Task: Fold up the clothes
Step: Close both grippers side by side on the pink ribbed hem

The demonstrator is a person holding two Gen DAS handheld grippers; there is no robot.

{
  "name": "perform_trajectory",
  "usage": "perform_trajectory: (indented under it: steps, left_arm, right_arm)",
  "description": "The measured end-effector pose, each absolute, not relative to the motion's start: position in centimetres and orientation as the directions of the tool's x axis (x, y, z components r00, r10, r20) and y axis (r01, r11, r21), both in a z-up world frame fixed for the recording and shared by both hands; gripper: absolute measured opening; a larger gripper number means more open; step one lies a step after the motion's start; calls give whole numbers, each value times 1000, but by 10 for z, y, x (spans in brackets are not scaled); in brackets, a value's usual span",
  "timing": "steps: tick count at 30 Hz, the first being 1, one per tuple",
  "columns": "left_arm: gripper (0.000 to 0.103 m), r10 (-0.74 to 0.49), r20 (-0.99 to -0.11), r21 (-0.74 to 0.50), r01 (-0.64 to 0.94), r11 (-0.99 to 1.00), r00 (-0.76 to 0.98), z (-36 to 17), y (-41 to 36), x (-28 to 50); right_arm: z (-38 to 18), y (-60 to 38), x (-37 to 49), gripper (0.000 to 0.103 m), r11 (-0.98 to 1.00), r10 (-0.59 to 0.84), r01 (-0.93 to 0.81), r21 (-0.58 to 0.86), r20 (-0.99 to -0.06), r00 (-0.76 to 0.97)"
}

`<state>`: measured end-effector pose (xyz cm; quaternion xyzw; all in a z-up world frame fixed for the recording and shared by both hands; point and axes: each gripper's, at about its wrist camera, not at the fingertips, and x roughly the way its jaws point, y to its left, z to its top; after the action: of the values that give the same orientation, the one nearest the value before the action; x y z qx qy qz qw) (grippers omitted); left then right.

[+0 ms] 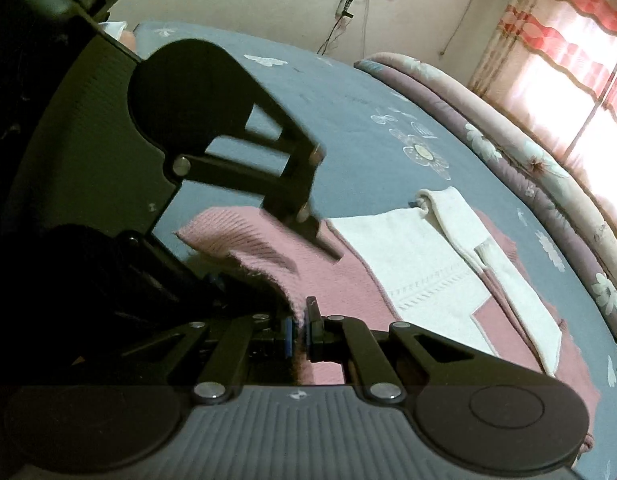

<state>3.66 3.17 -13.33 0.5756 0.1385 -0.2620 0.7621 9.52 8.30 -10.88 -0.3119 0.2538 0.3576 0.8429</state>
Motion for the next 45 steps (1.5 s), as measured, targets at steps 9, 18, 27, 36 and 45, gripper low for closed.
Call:
perform_trajectory:
  steps: [9, 18, 27, 36, 45]
  left_arm:
    - [8, -210, -549, 754, 587, 294, 809, -121, 32, 53]
    - [8, -202, -531, 720, 564, 405, 823, -96, 31, 74]
    - [8, -191, -534, 718, 561, 411, 824, -89, 28, 78]
    - [10, -191, -537, 716, 563, 413, 822, -87, 29, 72]
    - [15, -198, -538, 690, 563, 455, 819, -83, 33, 78]
  right_arm:
    - [-101, 50, 83, 27, 639, 431, -707, -303, -620, 656]
    - [-118, -42, 36, 54, 799, 208, -505, -326, -638, 742]
    - [-137, -61, 31, 54, 836, 64, -389, -386, -637, 769]
    - [-151, -53, 20, 54, 748, -99, -328, -576, -586, 804]
    - [-156, -63, 8, 54, 688, -205, -308, -657, -583, 786]
